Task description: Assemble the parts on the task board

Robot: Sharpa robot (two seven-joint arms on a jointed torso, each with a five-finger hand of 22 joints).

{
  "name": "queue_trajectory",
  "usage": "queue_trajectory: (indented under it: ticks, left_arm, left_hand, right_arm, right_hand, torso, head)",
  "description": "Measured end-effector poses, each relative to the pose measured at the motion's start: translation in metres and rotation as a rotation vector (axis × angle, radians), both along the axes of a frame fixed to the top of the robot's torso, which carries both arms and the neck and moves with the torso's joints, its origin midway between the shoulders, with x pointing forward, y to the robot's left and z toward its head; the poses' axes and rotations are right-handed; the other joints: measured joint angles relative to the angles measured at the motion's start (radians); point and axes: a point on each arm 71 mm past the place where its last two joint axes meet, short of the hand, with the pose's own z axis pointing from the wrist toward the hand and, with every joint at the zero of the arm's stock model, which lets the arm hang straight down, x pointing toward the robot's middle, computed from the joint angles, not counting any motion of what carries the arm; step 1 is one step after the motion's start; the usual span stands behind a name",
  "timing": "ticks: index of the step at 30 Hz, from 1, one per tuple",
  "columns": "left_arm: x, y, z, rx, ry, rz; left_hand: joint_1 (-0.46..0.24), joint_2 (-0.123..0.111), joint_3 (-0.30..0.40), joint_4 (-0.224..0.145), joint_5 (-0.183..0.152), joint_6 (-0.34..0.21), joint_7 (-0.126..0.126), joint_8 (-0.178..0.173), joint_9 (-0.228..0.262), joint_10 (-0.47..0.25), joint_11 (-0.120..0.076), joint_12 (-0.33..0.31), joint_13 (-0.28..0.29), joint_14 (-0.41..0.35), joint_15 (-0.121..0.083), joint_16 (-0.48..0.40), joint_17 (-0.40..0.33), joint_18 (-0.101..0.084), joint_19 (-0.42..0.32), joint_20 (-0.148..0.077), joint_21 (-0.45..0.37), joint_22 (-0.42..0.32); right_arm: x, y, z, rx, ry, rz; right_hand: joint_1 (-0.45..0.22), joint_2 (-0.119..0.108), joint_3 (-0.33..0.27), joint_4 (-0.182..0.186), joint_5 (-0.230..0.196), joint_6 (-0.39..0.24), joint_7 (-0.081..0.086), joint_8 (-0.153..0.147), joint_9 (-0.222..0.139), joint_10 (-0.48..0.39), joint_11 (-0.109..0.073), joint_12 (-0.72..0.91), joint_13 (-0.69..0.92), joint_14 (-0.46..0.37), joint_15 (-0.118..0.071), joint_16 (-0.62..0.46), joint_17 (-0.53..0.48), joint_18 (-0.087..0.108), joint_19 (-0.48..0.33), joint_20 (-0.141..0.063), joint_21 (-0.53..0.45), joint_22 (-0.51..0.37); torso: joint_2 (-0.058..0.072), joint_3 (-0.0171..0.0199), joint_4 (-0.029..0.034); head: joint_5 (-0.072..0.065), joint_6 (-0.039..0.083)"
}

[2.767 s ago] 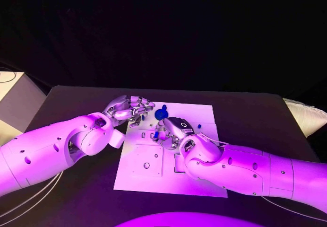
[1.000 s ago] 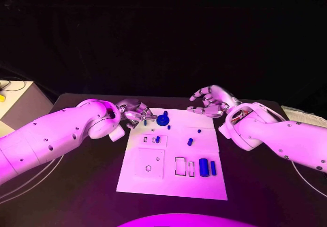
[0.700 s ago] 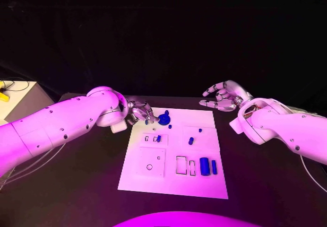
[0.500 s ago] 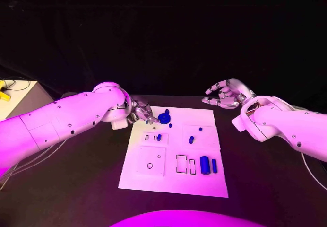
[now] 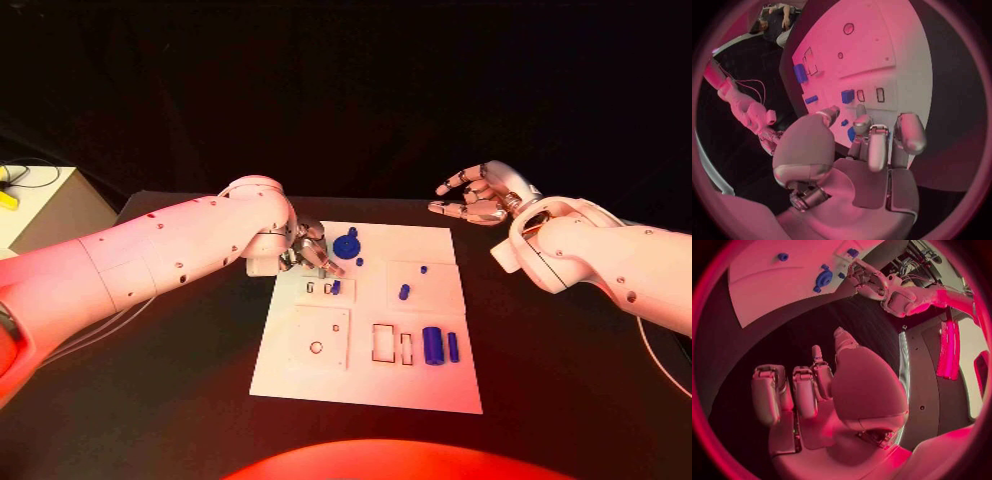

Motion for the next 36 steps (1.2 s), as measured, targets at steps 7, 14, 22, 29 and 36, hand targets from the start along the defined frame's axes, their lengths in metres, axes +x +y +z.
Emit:
queue_trajectory:
  ticks: [7, 14, 22, 29, 36]
  left_arm:
    - [-0.002, -0.006, -0.002, 0.015, 0.011, -0.02]
    - [-0.002, -0.008, -0.002, 0.02, 0.015, -0.03]
    - [-0.004, -0.013, -0.003, 0.024, 0.026, -0.049]
    - [-0.004, -0.016, -0.004, 0.029, 0.034, -0.06]
    - [-0.005, -0.018, -0.004, 0.031, 0.038, -0.069]
  left_hand:
    - [-0.031, 0.003, -0.032, 0.0, 0.0, -0.003, -0.003, 0.0, 0.015, -0.012, -0.002, -0.005, -0.013, 0.0, 0.0, 0.0, 0.0, 0.0, -0.004, 0.004, 0.0, -0.004]
    - [-0.035, 0.007, -0.038, 0.0, 0.0, -0.003, -0.003, 0.0, 0.018, -0.015, 0.001, -0.009, -0.017, 0.0, 0.0, 0.0, 0.0, 0.0, -0.007, 0.0, 0.0, -0.005]
    - [-0.026, 0.016, -0.038, 0.0, 0.0, -0.007, 0.0, 0.0, 0.025, -0.023, 0.002, -0.01, -0.024, 0.0, 0.0, -0.004, 0.0, 0.0, -0.007, 0.0, -0.004, -0.009]
    - [-0.018, 0.024, -0.038, 0.0, 0.0, -0.011, -0.003, 0.0, 0.029, -0.022, 0.001, -0.014, -0.026, 0.0, 0.0, -0.004, 0.0, 0.0, -0.011, 0.004, -0.008, -0.013]
    - [-0.005, 0.037, -0.038, 0.0, 0.0, -0.011, -0.003, 0.0, 0.033, -0.022, 0.001, -0.014, -0.027, -0.004, 0.004, -0.004, 0.0, 0.0, -0.011, 0.004, -0.008, -0.015]
  right_arm:
    - [0.0, 0.001, 0.0, -0.003, 0.004, 0.003]
    - [0.001, 0.002, -0.001, -0.007, 0.008, 0.004]
    - [0.001, 0.003, -0.001, -0.011, 0.012, 0.006]
    - [0.001, 0.004, -0.002, -0.015, 0.014, 0.009]
    - [0.002, 0.007, -0.002, -0.019, 0.014, 0.014]
  right_hand:
    - [0.0, 0.0, 0.0, 0.0, 0.0, 0.0, 0.0, 0.0, 0.0, 0.0, 0.0, 0.0, 0.0, 0.0, 0.0, 0.0, 0.0, 0.0, 0.0, 0.0, 0.0, 0.0]
    - [0.0, 0.0, 0.0, 0.0, 0.0, 0.0, 0.0, 0.0, 0.001, 0.0, 0.0, 0.0, 0.0, 0.0, 0.0, 0.0, 0.0, 0.0, 0.0, 0.0, 0.0, 0.0]
    - [0.0, 0.0, 0.0, 0.0, 0.0, 0.0, 0.0, 0.0, 0.001, 0.0, 0.0, 0.0, 0.0, 0.0, 0.0, 0.0, 0.0, 0.0, 0.0, 0.0, 0.0, 0.0]
    - [-0.008, 0.0, -0.003, -0.003, 0.0, 0.0, 0.0, 0.0, 0.001, 0.0, 0.0, 0.0, 0.0, 0.0, 0.0, 0.0, 0.0, 0.0, 0.0, 0.0, 0.0, 0.0]
    - [-0.009, 0.001, -0.003, -0.003, 0.0, 0.0, 0.0, 0.0, 0.001, 0.0, 0.0, 0.0, 0.0, 0.0, 0.0, 0.0, 0.0, 0.0, 0.0, 0.0, 0.0, 0.0]
  torso:
    - [0.002, -0.0006, -0.0018]
    - [0.004, -0.0005, -0.0026]
    - [0.005, 0.0003, -0.0026]
    - [0.006, 0.0007, -0.002]
    - [0.007, 0.0007, -0.002]
  head:
    - [0.004, -0.002]
    - [0.003, -0.005]
    - [0.001, -0.008]
    - [0.0, -0.01]
    - [0.0, -0.013]
